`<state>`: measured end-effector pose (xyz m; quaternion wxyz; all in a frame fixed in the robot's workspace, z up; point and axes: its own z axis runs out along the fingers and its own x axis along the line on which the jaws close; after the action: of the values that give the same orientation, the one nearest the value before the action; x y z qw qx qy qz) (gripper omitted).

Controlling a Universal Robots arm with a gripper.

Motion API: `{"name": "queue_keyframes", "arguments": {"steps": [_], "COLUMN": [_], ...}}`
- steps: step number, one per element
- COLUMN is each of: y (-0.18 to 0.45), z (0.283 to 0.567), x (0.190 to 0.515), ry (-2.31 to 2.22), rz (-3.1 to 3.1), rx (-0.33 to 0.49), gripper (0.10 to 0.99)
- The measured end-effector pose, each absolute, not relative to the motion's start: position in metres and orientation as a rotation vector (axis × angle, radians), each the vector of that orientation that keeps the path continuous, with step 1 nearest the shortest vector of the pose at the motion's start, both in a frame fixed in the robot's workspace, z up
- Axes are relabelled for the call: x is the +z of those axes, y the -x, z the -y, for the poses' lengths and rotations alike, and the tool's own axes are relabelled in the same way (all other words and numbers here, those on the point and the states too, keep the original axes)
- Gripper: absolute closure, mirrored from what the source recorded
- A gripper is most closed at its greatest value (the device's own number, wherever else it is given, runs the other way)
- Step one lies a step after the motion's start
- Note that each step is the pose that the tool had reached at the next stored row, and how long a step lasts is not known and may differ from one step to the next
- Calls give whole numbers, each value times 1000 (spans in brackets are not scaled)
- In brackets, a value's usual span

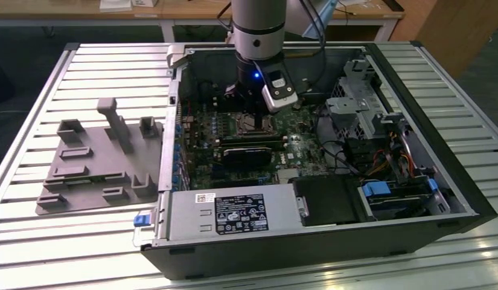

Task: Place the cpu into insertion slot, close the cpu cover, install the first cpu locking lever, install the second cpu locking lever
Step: 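Install the second cpu locking lever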

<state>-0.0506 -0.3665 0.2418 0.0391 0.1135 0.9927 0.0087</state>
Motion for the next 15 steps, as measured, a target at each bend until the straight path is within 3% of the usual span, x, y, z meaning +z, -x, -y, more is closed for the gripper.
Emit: {"name": "queue_keyframes", "arguments": {"steps": [9,15], "y": [58,59], "z": [374,374], "x": [238,238], "ry": [-353,-353], "rz": [-3048,-3048], "rx": [127,131], "gripper": [984,984]}}
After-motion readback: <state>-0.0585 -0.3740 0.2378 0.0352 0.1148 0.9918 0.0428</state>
